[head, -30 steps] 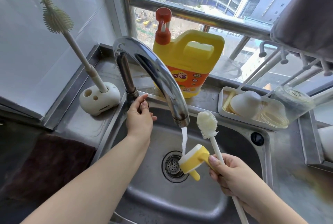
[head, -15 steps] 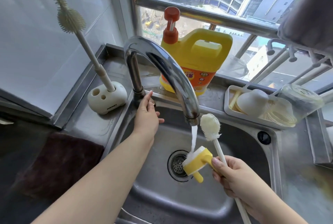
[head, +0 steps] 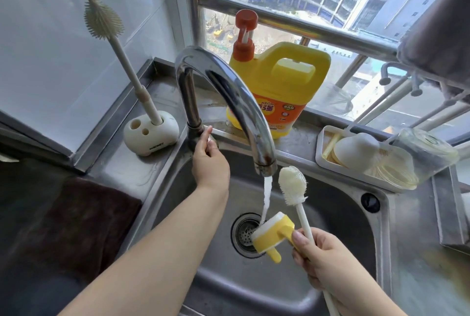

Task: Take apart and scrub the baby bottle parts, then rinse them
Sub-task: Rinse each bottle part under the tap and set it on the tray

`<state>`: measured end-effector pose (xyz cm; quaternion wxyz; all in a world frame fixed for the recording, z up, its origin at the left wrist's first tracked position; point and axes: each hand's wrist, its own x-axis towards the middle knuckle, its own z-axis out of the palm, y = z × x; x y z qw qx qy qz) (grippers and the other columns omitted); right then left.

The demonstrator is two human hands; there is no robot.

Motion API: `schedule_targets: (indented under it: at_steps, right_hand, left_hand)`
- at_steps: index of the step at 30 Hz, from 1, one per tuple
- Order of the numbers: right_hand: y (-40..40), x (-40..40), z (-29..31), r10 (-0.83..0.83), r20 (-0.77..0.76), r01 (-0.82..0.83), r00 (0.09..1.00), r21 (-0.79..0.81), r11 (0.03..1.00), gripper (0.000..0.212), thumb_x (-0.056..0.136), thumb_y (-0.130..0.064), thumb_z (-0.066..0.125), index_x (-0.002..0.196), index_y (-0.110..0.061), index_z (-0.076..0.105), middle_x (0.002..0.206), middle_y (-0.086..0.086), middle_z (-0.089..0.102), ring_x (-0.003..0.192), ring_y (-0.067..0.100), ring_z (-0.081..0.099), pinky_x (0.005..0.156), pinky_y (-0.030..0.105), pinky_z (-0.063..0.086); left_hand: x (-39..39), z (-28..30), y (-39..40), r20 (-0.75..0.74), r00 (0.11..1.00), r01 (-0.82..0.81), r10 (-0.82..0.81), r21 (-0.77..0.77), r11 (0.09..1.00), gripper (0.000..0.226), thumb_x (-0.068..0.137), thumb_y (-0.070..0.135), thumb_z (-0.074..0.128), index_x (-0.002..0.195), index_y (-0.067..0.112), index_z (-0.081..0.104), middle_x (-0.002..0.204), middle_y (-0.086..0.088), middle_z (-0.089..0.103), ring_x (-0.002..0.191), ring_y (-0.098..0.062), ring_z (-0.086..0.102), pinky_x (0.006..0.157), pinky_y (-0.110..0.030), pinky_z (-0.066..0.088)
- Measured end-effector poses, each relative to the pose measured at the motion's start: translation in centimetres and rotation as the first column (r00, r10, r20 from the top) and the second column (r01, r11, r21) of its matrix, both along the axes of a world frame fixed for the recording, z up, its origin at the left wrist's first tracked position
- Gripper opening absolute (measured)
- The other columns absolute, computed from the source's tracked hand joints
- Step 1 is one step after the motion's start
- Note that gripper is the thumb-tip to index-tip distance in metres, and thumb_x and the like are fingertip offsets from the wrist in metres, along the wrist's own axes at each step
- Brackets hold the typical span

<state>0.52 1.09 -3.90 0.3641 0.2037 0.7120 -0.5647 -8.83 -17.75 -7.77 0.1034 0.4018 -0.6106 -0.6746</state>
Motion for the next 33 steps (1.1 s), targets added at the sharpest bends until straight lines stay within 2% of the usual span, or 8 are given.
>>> schedule_targets:
  at_steps: [3,8,12,16,19,26,29,33]
  right_hand:
    - [0.3,-0.3,-0.3,-0.006,0.015,0.006,1.000,0.006,1.000,0.023,0.097,-0.020,0.046,0.080,-0.004,0.051,0.050,0.003,0.048,0.031,0.005,0.027,0.033,0.014,0.020]
    - [0.2,-0.9,0.3,0.022,-0.001,-0.022,1.000,0.005,1.000,0.024,0.097,-0.020,0.046,0.081,-0.004,0.052,0.050,0.002,0.048,0.031,0.006,0.027,0.033,0.014,0.021]
    - [-0.1,-1.3,1.1,0.017,-0.055,-0.018,0.998,-0.007,1.000,0.025,0.097,-0.019,0.046,0.077,-0.005,0.051,0.051,0.003,0.047,0.032,0.005,0.026,0.032,0.015,0.020]
    - [-0.3,-1.1,1.7,0.001,-0.101,-0.005,0.995,-0.036,0.999,0.021,0.097,-0.019,0.048,0.081,-0.007,0.052,0.053,0.000,0.049,0.036,0.006,0.027,0.034,0.016,0.021]
    - [0.0,-0.8,2.0,-0.026,-0.128,0.014,0.991,-0.088,0.996,0.023,0.096,-0.021,0.049,0.078,-0.007,0.053,0.052,-0.002,0.046,0.036,0.006,0.025,0.035,0.017,0.021]
    - [3.1,0.4,4.0,-0.066,-0.148,0.021,0.987,-0.286,0.958,0.027,0.092,-0.028,0.058,0.091,-0.001,0.056,0.070,0.009,0.046,0.041,0.005,0.023,0.036,0.014,0.021]
    - [5.2,1.0,5.4,-0.064,-0.174,-0.007,0.983,-0.379,0.925,0.030,0.076,-0.043,0.070,0.085,-0.015,0.064,0.071,0.004,0.050,0.042,0.006,0.023,0.038,0.014,0.022]
    - [8.4,1.4,6.6,-0.032,-0.235,-0.061,0.971,-0.377,0.924,0.032,0.072,-0.048,0.070,0.082,-0.018,0.063,0.069,0.008,0.041,0.043,0.007,0.023,0.040,0.016,0.023]
  left_hand:
    - [-0.5,-0.2,0.3,-0.008,0.997,-0.073,0.073,0.041,0.997,0.031,0.101,0.019,0.036,0.101,0.043,0.054,0.130,0.005,0.058,0.117,-0.015,0.054,0.105,-0.034,0.041]
    - [-0.3,0.2,0.3,0.004,0.999,-0.037,0.037,-0.014,0.999,0.033,0.102,0.018,0.035,0.124,0.034,0.056,0.128,0.006,0.055,0.107,-0.009,0.050,0.095,-0.022,0.038]
    - [0.7,-0.1,-1.8,0.015,0.969,0.247,-0.247,0.007,0.969,0.035,0.102,0.022,0.035,0.128,0.042,0.048,0.124,-0.002,0.059,0.087,-0.011,0.057,0.090,-0.033,0.050]
    - [3.6,0.7,-4.3,0.174,0.827,0.558,-0.534,-0.142,0.817,0.056,0.097,0.021,0.048,0.137,0.053,0.027,0.095,-0.008,0.063,0.079,-0.019,0.061,0.082,-0.037,0.052]
    - [6.6,1.0,-4.1,0.294,0.762,0.643,-0.577,-0.244,0.726,0.045,0.093,0.022,0.054,0.132,0.039,0.038,0.084,-0.004,0.062,0.083,-0.019,0.061,0.074,-0.030,0.047]
    - [9.4,3.4,-0.1,0.214,0.580,0.761,-0.786,0.201,0.617,0.014,0.097,0.035,0.045,0.107,0.029,0.054,0.111,0.008,0.062,0.102,-0.010,0.058,0.080,-0.030,0.047]
    - [8.4,5.4,2.3,0.103,0.651,0.654,-0.752,0.427,0.625,0.020,0.100,0.033,0.035,0.097,0.024,0.053,0.096,0.005,0.062,0.094,-0.018,0.056,0.071,-0.031,0.042]
    - [7.9,6.4,4.1,0.038,0.608,0.665,-0.793,0.522,0.534,0.021,0.098,0.025,0.046,0.114,0.015,0.055,0.085,-0.015,0.067,0.069,-0.023,0.068,0.058,-0.029,0.055]
